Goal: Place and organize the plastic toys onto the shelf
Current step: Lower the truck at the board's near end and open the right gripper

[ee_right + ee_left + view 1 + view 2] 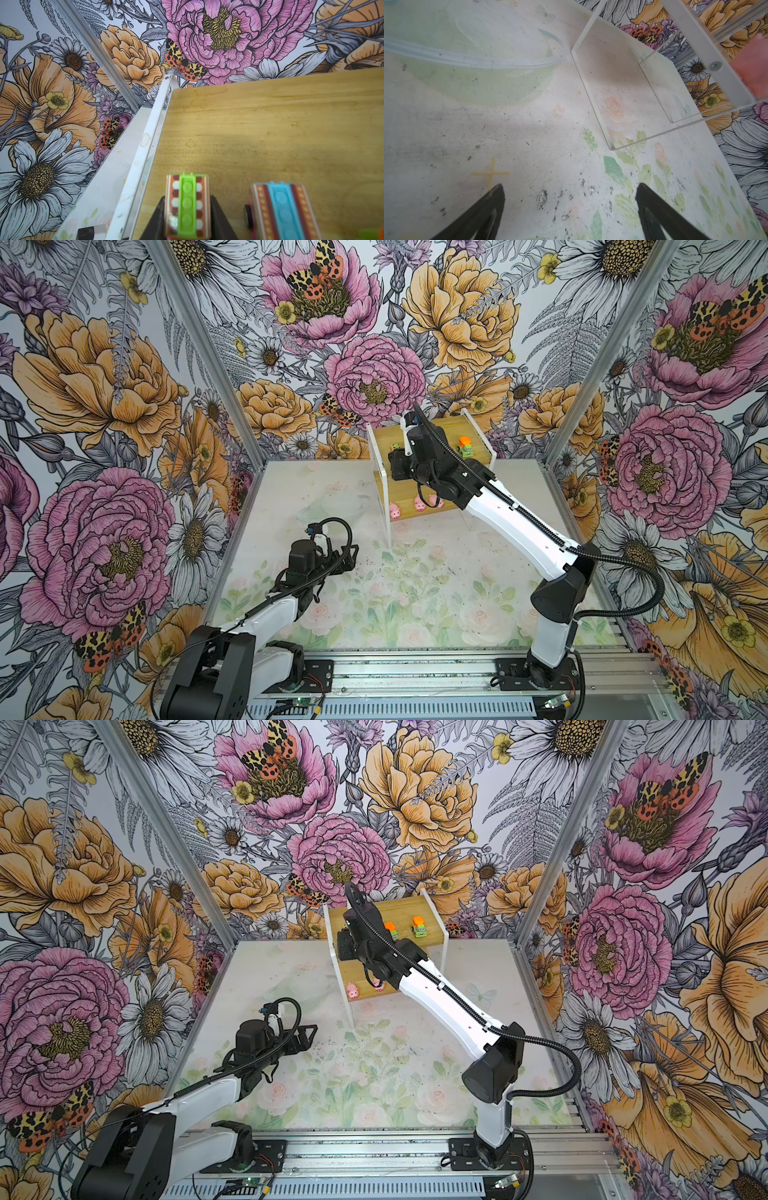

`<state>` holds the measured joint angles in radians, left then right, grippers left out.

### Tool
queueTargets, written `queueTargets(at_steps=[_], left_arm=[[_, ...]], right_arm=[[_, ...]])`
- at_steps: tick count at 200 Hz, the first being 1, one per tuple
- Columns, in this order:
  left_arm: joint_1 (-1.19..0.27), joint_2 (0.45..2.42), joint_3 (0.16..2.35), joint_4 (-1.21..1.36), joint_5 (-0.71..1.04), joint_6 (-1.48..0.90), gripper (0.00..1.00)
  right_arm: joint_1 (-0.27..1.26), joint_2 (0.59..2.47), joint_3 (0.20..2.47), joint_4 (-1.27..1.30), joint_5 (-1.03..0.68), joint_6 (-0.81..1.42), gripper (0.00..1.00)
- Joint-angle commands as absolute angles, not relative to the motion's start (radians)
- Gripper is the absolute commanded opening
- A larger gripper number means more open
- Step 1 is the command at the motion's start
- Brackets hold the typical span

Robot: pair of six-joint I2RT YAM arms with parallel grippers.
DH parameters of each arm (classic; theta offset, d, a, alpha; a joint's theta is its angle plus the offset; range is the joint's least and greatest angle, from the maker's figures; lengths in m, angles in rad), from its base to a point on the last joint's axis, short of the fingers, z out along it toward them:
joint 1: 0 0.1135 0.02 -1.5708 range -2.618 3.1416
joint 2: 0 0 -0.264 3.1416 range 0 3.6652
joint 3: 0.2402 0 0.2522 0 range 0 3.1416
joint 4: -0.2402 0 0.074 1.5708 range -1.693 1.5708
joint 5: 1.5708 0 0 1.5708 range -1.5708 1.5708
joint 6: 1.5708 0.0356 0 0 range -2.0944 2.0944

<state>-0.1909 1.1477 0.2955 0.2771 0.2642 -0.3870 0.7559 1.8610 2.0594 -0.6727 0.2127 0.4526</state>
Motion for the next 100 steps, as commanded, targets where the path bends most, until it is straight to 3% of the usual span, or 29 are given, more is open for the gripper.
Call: queueTargets(at_steps=[1, 100], left_arm=[[-0.179, 1.148, 0.305, 0.302, 0.292, -0.385, 0.99], [-0.179, 1.149, 0.305, 0.302, 0.292, -0.385, 0.99]], right_arm=[[0.764, 1.864, 2.062, -0.681, 0.207, 0.456, 0.32], [0.763, 1.829, 2.037, -0.68, 0.204, 0.455, 0.5]])
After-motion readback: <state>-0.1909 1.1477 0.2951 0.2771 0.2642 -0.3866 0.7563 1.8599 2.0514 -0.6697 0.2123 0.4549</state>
